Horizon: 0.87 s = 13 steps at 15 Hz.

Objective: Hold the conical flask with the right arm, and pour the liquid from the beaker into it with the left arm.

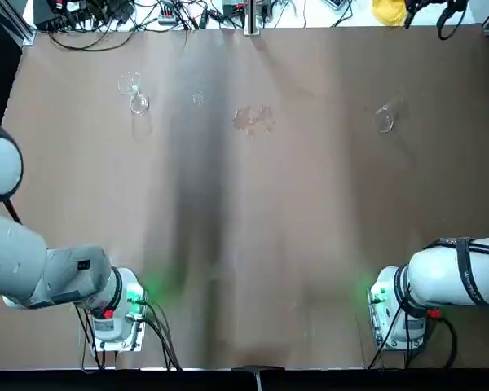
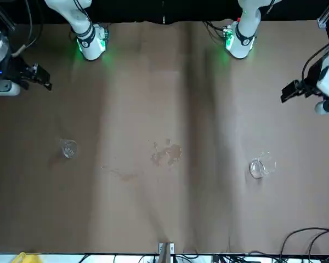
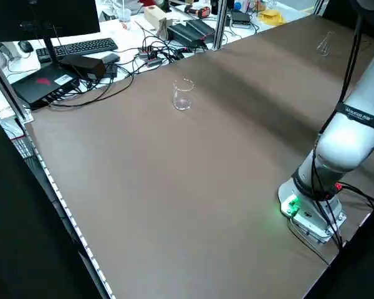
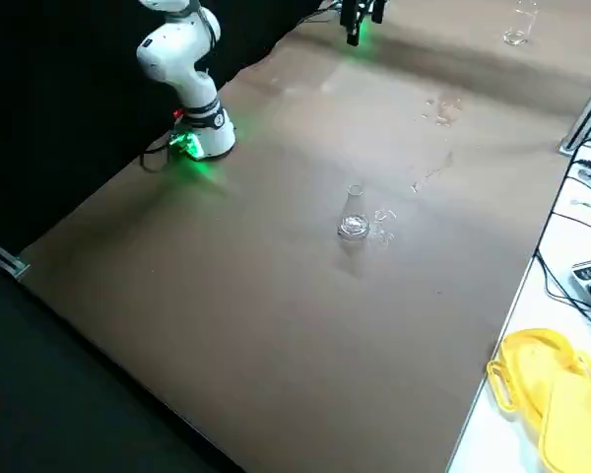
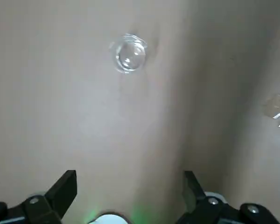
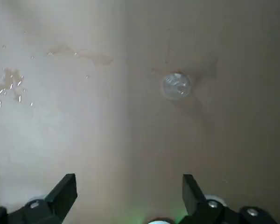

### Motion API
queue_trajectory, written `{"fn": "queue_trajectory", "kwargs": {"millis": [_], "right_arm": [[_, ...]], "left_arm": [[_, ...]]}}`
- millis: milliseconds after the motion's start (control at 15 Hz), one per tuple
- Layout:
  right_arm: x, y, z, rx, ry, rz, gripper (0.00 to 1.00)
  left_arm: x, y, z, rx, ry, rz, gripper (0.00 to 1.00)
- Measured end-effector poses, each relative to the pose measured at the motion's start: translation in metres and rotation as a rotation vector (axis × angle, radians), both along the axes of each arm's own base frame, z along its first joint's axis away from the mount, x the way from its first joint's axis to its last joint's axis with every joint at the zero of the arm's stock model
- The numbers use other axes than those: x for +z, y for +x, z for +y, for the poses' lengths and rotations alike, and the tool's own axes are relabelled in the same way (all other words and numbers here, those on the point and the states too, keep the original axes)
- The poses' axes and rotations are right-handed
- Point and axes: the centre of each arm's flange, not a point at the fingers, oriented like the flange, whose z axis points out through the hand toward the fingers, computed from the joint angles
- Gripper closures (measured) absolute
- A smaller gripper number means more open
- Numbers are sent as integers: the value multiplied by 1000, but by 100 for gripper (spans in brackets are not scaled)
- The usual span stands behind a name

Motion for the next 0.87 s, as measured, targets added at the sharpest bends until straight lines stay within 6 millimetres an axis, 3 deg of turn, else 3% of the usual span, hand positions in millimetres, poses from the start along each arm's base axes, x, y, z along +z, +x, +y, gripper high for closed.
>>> {"fn": "queue_trajectory", "kwargs": {"millis": [200,467,867], "right_arm": [[3,5,-19,-14,-11,-38,0],[3,5,-30,62,-13,-38,0],[6,10,-30,83,-15,-78,0]], "left_arm": [[3,-2,2,-8,33,-27,0],[-13,7,4,-36,46,-10,0],[-26,15,7,-68,43,5,0]]}}
